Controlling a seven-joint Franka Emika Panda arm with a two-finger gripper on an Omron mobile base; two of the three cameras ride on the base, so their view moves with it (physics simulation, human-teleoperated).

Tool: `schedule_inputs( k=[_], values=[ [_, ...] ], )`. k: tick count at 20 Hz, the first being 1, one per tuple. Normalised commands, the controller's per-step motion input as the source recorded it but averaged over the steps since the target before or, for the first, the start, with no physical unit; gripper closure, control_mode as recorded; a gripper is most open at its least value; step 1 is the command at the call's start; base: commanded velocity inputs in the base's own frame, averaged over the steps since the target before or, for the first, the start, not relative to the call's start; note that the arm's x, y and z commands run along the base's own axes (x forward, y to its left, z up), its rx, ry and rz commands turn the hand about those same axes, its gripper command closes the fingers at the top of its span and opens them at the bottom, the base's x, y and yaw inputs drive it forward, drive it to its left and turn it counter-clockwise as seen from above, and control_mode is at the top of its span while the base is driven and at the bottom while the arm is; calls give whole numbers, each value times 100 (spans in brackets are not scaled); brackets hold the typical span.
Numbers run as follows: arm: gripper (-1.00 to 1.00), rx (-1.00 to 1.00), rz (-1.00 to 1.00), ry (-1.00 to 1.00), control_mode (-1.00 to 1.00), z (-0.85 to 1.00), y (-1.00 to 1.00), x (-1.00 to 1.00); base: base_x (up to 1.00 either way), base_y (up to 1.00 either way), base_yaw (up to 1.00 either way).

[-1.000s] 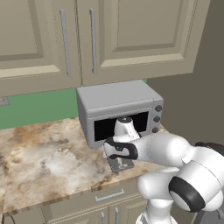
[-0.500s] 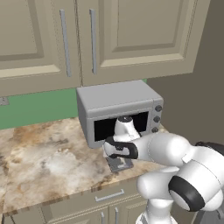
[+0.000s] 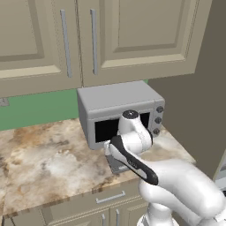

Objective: Take the fish from the fridge and place it on the digital scale on the counter by the fridge. Wait a few seconds for a reading, then move it to the plate on the dining counter.

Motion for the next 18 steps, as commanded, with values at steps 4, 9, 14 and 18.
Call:
schedule_inputs(
  k=[4,9,14,18],
  values=[
    [100,5,0,-21,-100,100,-32,-100,0,0,0],
    [100,3,0,-10,-100,100,-43,-96,0,0,0],
    [100,0,0,-1,-100,100,-44,-80,0,0,0],
    [100,0,-5,0,-100,100,-48,-54,0,0,0]
  ],
)
